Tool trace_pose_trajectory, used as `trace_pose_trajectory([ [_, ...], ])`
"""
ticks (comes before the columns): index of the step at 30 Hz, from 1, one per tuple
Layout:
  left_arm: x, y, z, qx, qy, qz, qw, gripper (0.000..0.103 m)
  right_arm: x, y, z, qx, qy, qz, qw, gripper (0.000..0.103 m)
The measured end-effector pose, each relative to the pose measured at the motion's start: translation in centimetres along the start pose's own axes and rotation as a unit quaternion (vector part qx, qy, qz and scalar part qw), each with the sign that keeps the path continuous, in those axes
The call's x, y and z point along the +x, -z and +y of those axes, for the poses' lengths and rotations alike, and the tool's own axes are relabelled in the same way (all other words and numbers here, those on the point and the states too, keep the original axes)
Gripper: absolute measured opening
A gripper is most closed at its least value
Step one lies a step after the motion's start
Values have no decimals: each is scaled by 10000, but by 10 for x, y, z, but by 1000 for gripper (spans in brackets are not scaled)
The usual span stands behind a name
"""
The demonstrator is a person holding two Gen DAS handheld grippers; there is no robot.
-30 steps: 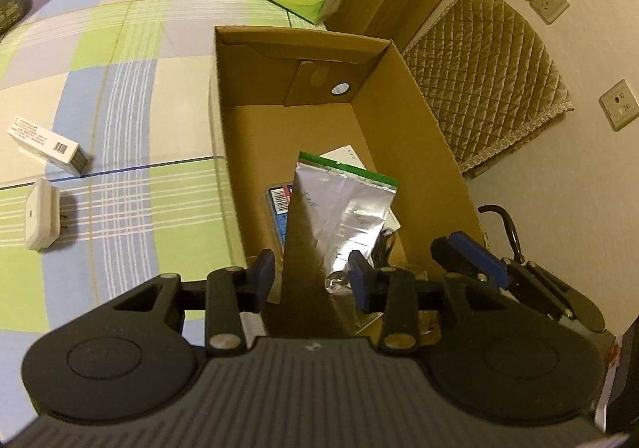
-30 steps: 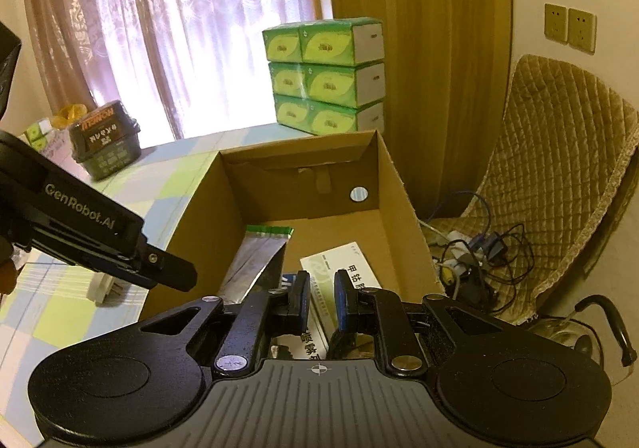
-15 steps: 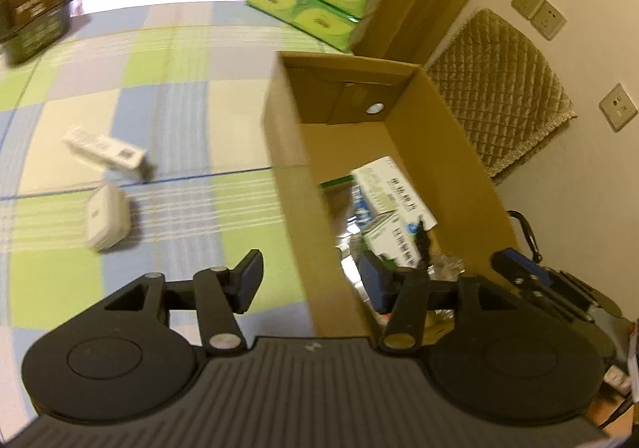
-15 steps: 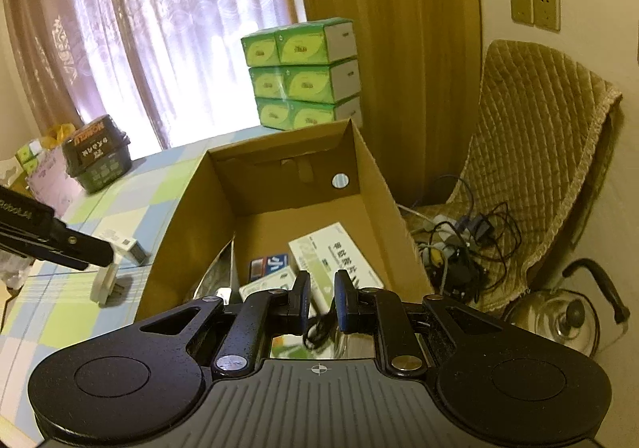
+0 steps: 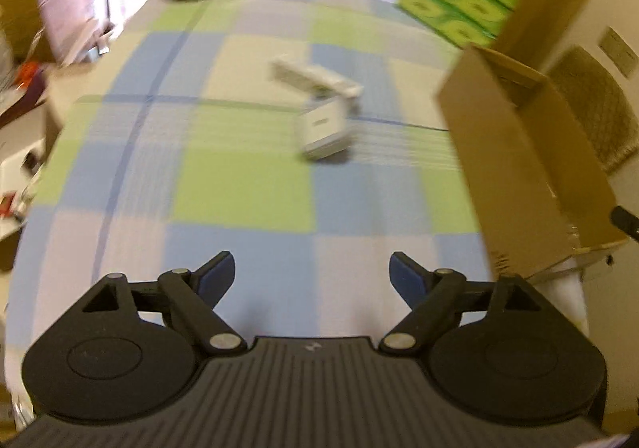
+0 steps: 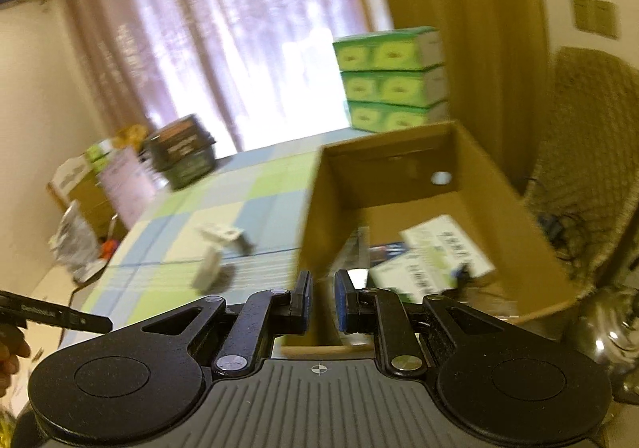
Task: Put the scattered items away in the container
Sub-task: 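Move both empty tools back toward the night light and medicine box, then grasp the white square night light with the left tool while the right grasps the white medicine box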
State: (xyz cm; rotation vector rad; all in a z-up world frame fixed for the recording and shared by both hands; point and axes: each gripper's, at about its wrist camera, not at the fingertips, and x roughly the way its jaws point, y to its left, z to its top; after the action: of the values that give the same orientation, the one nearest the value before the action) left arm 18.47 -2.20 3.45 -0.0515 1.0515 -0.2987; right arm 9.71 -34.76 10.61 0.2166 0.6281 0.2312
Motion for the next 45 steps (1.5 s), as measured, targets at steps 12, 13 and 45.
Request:
trace_pose_trajectory([
  [12, -1, 35, 33, 1195, -193, -141, 9925, 92, 45, 5, 84, -1029, -520, 278, 9929, 102],
  [13, 3, 32, 34, 1233, -159, -158, 9921, 92, 51, 4, 88, -1095, -534, 319, 9920, 102],
  [45, 148, -86, -13, 5231, 1006, -705, 8434, 84, 255, -44, 123, -4948, -1333, 1882, 8379, 101],
])
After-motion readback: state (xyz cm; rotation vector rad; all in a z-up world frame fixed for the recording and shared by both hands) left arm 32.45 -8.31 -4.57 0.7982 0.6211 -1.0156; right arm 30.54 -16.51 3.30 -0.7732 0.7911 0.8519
